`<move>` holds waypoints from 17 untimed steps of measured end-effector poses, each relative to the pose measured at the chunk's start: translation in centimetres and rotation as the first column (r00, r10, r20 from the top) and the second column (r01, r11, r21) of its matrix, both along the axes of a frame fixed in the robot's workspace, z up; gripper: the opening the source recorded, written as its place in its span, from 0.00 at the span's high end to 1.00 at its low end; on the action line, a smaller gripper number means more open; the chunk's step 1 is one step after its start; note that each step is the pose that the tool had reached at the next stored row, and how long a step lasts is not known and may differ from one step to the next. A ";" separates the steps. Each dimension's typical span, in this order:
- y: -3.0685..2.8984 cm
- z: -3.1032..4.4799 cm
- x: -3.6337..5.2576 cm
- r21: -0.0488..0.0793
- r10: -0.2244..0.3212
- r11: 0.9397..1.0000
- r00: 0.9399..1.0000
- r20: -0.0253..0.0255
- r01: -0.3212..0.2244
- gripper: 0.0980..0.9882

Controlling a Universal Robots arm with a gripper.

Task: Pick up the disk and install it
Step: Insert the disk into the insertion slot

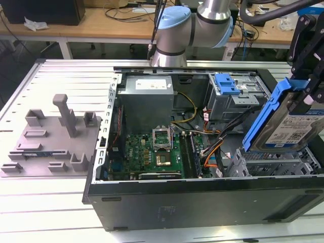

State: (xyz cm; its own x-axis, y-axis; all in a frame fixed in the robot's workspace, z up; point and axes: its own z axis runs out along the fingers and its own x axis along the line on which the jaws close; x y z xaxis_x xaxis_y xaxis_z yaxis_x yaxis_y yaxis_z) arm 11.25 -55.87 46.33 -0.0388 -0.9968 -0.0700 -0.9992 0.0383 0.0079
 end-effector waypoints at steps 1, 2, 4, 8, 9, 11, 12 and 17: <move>0.00 -0.01 -0.01 0.000 0.001 1.000 1.000 0.000 -0.001 0.70; 0.00 -0.03 -0.02 0.000 0.004 1.000 1.000 0.000 -0.004 0.70; -0.01 -0.05 -0.04 -0.001 0.009 1.000 1.000 0.000 -0.009 0.70; -0.04 -0.13 -0.05 -0.001 0.020 1.000 1.000 0.000 -0.020 0.70; -0.04 -0.15 -0.05 -0.001 0.020 1.000 1.000 0.000 -0.020 0.70; -0.06 -0.22 -0.05 -0.001 0.020 1.000 1.000 0.000 -0.020 0.70; -0.06 -0.23 -0.04 -0.001 0.020 1.000 1.000 0.000 -0.020 0.70; -0.07 -0.32 0.06 -0.001 0.020 1.000 1.000 0.000 -0.020 0.70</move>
